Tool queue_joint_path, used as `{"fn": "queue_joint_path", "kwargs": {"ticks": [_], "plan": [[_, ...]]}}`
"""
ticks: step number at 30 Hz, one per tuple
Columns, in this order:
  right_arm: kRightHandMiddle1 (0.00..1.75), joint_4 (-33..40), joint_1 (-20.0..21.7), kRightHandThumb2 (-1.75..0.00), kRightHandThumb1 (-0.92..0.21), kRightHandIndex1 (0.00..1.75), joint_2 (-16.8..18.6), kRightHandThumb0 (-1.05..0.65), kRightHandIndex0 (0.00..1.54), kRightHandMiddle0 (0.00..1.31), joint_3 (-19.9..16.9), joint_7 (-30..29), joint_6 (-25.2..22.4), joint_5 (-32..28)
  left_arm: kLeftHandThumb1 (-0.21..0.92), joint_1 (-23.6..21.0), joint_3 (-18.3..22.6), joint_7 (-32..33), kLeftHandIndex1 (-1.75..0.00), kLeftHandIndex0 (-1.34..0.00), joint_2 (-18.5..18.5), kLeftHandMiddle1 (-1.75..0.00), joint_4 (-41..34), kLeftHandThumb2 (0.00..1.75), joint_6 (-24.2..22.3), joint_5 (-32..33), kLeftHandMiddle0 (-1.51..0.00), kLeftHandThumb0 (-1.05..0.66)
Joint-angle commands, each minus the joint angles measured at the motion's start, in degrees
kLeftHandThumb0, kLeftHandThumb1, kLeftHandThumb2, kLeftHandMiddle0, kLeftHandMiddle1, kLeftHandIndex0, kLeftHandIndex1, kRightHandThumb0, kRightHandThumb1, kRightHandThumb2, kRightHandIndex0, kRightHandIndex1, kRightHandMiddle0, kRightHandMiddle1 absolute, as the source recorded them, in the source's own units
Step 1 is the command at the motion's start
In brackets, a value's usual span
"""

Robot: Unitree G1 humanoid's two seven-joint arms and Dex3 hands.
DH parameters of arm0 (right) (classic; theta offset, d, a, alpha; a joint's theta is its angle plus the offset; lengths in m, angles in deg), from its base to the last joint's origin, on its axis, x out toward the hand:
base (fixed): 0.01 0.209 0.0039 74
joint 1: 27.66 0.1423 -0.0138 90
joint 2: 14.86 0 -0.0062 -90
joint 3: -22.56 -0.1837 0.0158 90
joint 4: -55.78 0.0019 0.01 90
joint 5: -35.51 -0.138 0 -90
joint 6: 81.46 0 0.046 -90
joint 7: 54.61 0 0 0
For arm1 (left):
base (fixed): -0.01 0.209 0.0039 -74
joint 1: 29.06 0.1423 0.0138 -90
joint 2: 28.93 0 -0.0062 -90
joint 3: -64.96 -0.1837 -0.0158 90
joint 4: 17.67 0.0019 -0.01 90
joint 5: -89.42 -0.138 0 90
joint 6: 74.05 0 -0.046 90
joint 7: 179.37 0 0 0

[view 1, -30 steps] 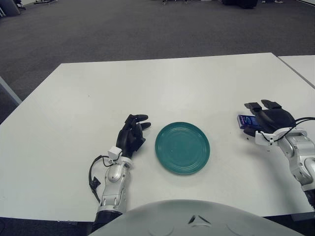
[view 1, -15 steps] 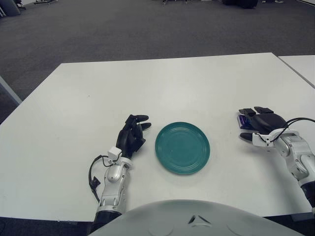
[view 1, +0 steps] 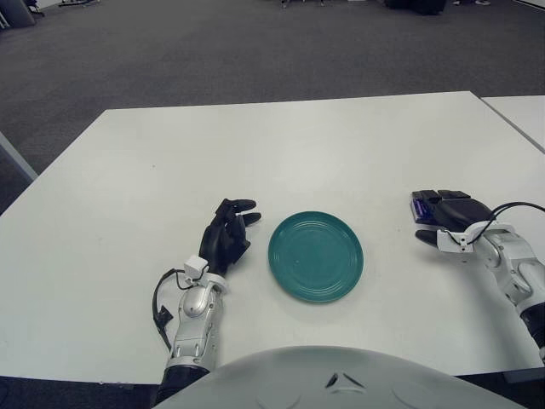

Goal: Put the gum into the plate.

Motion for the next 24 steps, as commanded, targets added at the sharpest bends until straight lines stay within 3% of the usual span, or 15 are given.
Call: {"fn": "queue_joint_path", "kwargs": {"ticks": [1, 5, 9, 10, 11, 12, 13, 15, 19, 24], "plan": [[0.43, -3.0, 1.9, -0.77, -0.92, 0.05, -1.1, -1.05, 0.22, 0.0, 1.9, 0.2, 1.9, -0.7, 0.92, 0.8, 0.4, 0.3, -1.28, -0.35, -0.5, -1.1, 1.1, 0.74, -1.2, -0.4, -0.42, -0.78], [0.46, -5.2, 2.6, -0.75, -0.92, 0.06, -1.6, -1.03, 0.25, 0.0, 3.0, -1.4, 3.5, -0.8, 0.92, 0.9, 0.3, 0.2, -1.28, -0.35, -0.6, -1.1, 0.6, 0.74, -1.7, -0.4, -0.41, -0.79], [0.75, -7.3, 3.0, -0.66, -0.92, 0.14, -1.4, -0.96, 0.39, 0.0, 3.8, -4.7, 4.1, -0.4, 0.92, 1.0, 0.3, 0.0, -1.29, -0.36, -0.6, -1.11, 0.1, 0.75, -2.3, -0.1, -0.41, -0.79], [0.89, -7.8, 3.0, -0.64, -0.92, 0.33, -1.2, -0.94, 0.4, 0.0, 3.9, -5.7, 4.1, -0.3, 0.92, 1.0, 0.3, -0.1, -1.29, -0.36, -0.6, -1.11, 0.0, 0.75, -2.4, 0.0, -0.41, -0.79], [1.1, -8.6, 3.0, -0.61, -0.92, 0.69, -0.9, -0.91, 0.37, 0.0, 4.0, -7.2, 4.1, -0.4, 0.92, 1.0, 0.3, -0.1, -1.29, -0.36, -0.6, -1.11, -0.1, 0.74, -2.5, 0.1, -0.42, -0.79], [1.33, -9.2, 3.0, -0.55, -0.92, 1.07, -0.6, -0.83, 0.43, 0.1, 4.0, -8.3, 4.1, -0.6, 0.92, 1.0, 0.3, -0.2, -1.29, -0.37, -0.6, -1.12, -0.2, 0.74, -2.7, 0.2, -0.42, -0.78], [1.41, -9.8, 2.9, -0.53, -0.92, 1.21, -0.3, -0.8, 0.45, 0.14, 4.0, -9.5, 4.1, -0.9, 0.92, 1.0, 0.2, -0.2, -1.29, -0.37, -0.5, -1.12, -0.3, 0.74, -2.7, 0.2, -0.42, -0.78], [1.61, -10.9, 2.8, -0.73, -0.76, 1.52, 0.3, -0.56, 0.52, 0.27, 4.0, -11.3, 4.1, -1.5, 0.92, 1.0, 0.2, -0.1, -1.29, -0.37, -0.5, -1.12, -0.3, 0.74, -2.8, 0.2, -0.42, -0.78], [1.72, -12.6, 2.5, -0.92, -0.62, 1.7, 2.0, -0.44, 0.65, 0.38, 3.2, -15.0, 4.7, -4.2, 0.92, 0.7, 0.4, -0.2, -1.29, -0.36, -0.5, -1.12, 0.0, 0.74, -2.7, 0.3, -0.42, -0.78], [1.74, -13.5, 2.2, -1.01, -0.56, 1.74, 2.6, -0.43, 0.8, 0.43, 3.6, -18.6, 5.4, -5.3, 0.92, 0.6, 0.5, -0.6, -1.29, -0.35, -0.6, -1.11, 0.2, 0.74, -2.3, 0.6, -0.43, -0.78]]}}
